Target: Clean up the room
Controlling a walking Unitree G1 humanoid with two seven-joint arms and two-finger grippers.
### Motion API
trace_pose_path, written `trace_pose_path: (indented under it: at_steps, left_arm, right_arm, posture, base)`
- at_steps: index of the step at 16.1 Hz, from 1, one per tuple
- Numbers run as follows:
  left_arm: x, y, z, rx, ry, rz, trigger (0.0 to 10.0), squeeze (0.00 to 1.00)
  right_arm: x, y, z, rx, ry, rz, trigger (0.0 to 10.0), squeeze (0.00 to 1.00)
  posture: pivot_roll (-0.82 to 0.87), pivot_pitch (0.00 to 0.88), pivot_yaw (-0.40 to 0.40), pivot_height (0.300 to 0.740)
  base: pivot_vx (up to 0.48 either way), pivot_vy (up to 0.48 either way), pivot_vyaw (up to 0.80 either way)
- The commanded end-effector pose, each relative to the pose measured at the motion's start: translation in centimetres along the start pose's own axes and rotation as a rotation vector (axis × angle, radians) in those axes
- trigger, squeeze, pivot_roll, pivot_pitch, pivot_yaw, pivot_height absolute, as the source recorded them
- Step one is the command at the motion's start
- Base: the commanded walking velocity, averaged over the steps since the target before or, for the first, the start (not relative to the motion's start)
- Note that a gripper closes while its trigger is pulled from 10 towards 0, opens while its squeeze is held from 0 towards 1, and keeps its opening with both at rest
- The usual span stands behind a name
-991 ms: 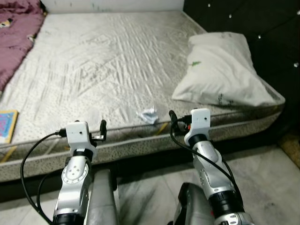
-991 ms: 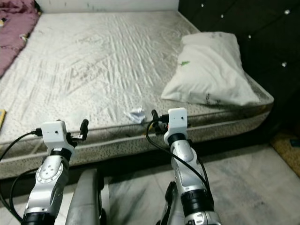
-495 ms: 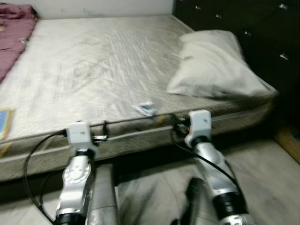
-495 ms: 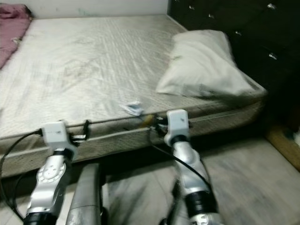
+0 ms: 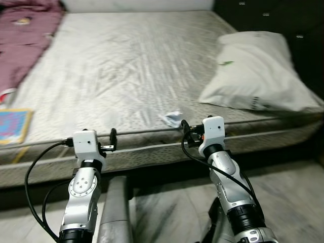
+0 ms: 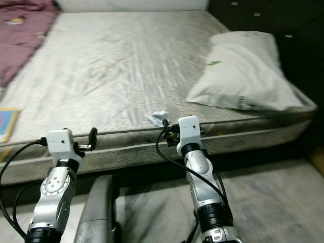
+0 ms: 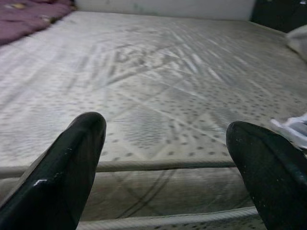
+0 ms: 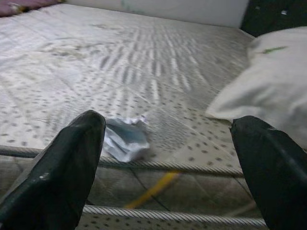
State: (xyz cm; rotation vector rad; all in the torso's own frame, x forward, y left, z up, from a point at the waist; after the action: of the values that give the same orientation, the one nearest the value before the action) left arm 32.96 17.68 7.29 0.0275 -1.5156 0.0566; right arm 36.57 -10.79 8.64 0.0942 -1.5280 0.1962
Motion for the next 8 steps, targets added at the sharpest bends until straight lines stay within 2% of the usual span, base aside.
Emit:
trace_pose_path:
  at_steps: [1,3,6,8]
  left_arm:
    - [0.08,-0.21,-0.08,-0.011,-0.001,0.009,10.0,0.00]
    - [0.08,-0.29,-0.04,-0.015,-0.003,0.013,10.0,0.00]
    - [0.02,-0.33,0.00,-0.017,0.000,0.014,10.0,0.00]
    - [-0.10,-0.34,0.02,-0.018,0.005,0.014,10.0,0.00]
  right_arm:
    - [-0.23,-0.07,-0.01,0.002,0.011,0.000,10.0,0.00]
    - [-0.22,0.08,-0.01,0.014,0.007,0.005,10.0,0.00]
    - [-0.29,0.05,0.02,0.012,0.010,0.007,10.0,0.00]
    - [-0.39,-0.05,0.02,0.007,0.013,0.009,10.0,0.00]
  posture:
    - [0.10,0.000,-0.054,0.504]
    - [0.10,0.000,-0.054,0.504]
    - [0.10,0.000,-0.053,0.504]
    - [0.10,0.000,-0.053,0.504]
  base:
    - [0.255,0.000,0.00]
    - [0.298,0.000,0.00]
    - [0.293,0.000,0.80]
    - [0.264,0.000,0.23]
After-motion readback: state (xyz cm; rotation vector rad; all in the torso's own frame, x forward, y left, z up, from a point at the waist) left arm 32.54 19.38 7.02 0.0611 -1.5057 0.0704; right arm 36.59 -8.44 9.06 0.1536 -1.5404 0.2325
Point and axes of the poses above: a point about 5 cm out from each wrist's last joint towards the gripper, its own z axis pointing back from the gripper into the wrist, its own x axis along the axis of the wrist's last joint, y = z × x, the point moved 6 cm from there along -z, pointing out of the wrist towards the gripper, and after that the axes turned 1 degree about -z, right-handed, at the moved point
